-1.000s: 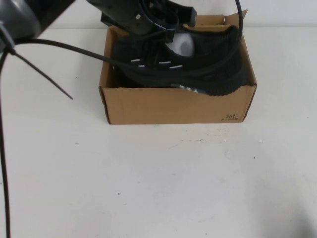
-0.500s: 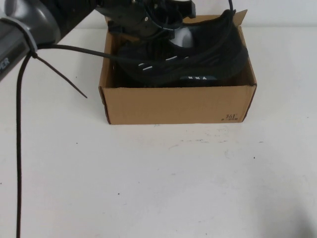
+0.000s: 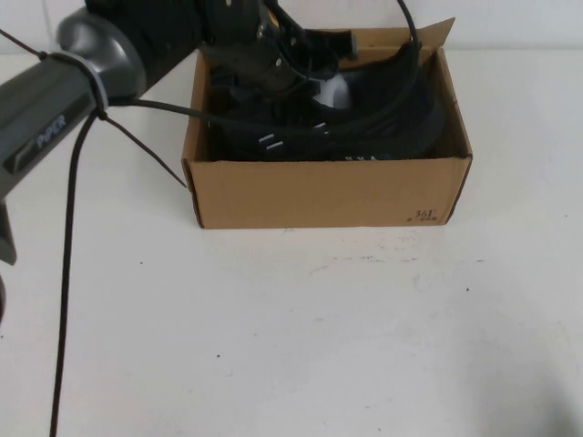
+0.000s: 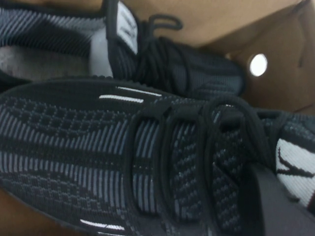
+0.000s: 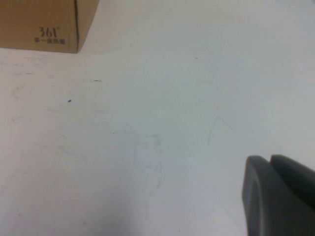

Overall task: Put shoes into padded shoe box
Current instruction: Place the shoe in the shoe box

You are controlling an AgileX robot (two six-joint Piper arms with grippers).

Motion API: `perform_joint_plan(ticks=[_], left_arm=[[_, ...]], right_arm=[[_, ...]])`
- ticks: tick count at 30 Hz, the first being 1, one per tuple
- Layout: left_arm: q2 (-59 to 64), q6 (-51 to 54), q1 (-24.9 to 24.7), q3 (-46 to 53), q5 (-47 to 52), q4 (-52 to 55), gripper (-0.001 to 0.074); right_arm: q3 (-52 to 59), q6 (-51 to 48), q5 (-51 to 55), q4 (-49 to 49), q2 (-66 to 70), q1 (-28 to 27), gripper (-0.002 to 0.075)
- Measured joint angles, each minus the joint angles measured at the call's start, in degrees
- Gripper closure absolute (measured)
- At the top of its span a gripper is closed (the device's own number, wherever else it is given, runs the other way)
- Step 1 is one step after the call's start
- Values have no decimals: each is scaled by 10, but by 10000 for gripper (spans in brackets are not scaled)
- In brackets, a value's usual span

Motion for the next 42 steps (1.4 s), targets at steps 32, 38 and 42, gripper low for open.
perform_joint_plan(ticks=[32,38,42], left_arm=[[48,-14,-1,-5,-51,-28,724],[56,-11,-4,-5,-62,-42,721],[57,5,-6,-5,-63,-53,641]], right_arm=[[0,0,0,0,0,0,734],[0,0,0,0,0,0,734],[0,0,0,0,0,0,734]])
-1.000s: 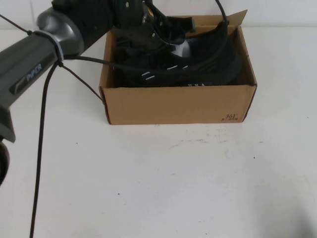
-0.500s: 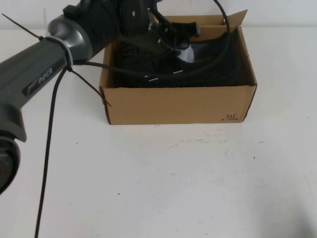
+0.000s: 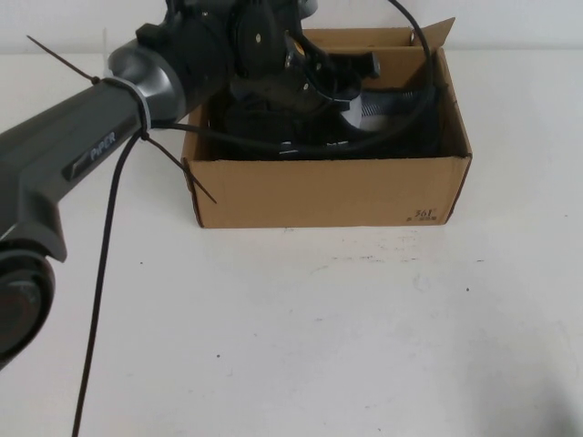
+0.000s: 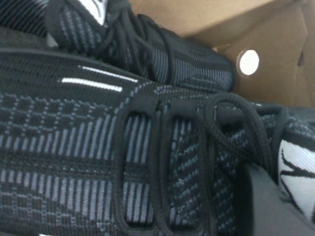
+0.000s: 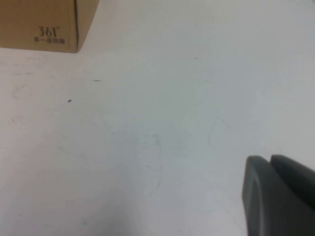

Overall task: Put shoes into padded shoe box
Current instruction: Place the shoe in the shoe box

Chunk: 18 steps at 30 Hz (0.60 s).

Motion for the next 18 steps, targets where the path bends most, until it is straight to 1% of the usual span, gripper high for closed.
perform_joint_plan(ticks=[1,6,8,12,18], left_arm=[[1,6,0,0,0,-4,608],[10,15,-1,0,6,-19,353],[10,17,-1,0,6,-19,300],[10,17,-1,0,4,-17,262],[-2,54,-1,-15,19,6,255]], right_arm=[[0,0,0,0,0,0,734],[0,0,0,0,0,0,734],[0,0,0,0,0,0,734],[0,0,0,0,0,0,734],[0,0,0,0,0,0,734]])
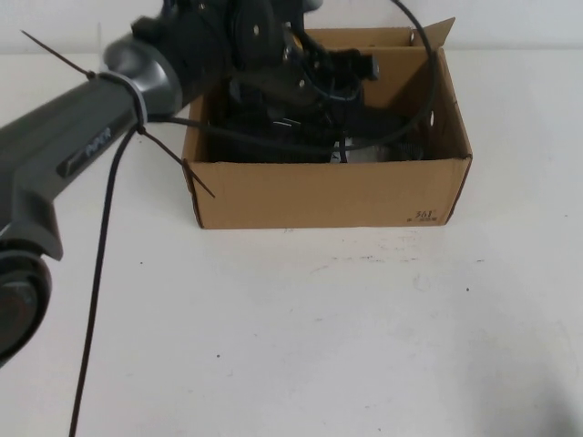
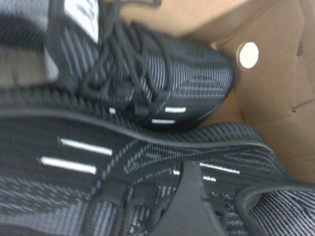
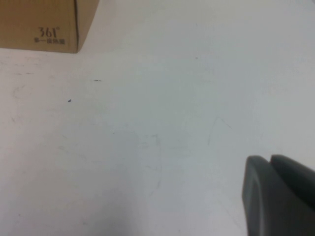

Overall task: Put shoes into padded shoe box
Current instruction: Place the shoe in the shoe box, then adjust the shoe

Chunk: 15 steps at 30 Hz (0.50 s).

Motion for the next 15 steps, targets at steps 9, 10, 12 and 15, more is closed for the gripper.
perform_joint_plan(ticks=[9,10,12,15], left_arm=[[-15,34,6,-54,145,181,315],[-13,59,10,-54,159,190,322],[-7,113,19,-54,176,196,328],[4,184,28,-54,179,193,332]], right_arm=[[0,0,0,0,0,0,734],[0,0,0,0,0,0,734],[0,0,0,0,0,0,734],[0,0,0,0,0,0,734]])
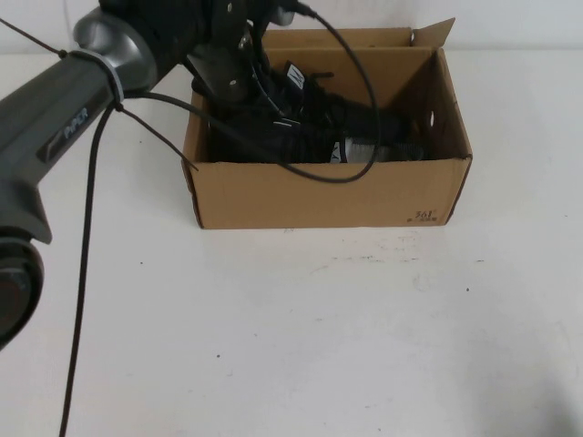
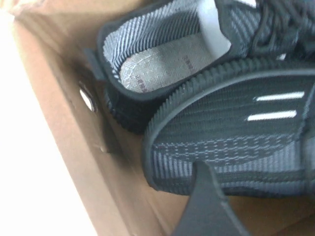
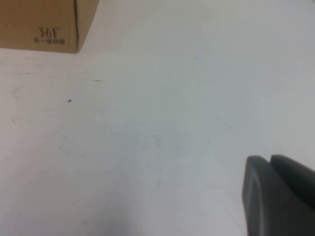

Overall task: Put shoes into padded shoe box
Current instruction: Adjust the shoe

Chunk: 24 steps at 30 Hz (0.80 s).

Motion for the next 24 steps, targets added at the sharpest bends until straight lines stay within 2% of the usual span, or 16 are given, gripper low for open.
perform_joint_plan(ticks=[4,15,24], left_arm=[[10,52,5,0,-4,-6,334],[36,64,36,0,-30,-4,334],[54,100,37,0,-50,-17,334]], right_arm=[[0,0,0,0,0,0,734],[0,0,0,0,0,0,734],[0,0,0,0,0,0,734]])
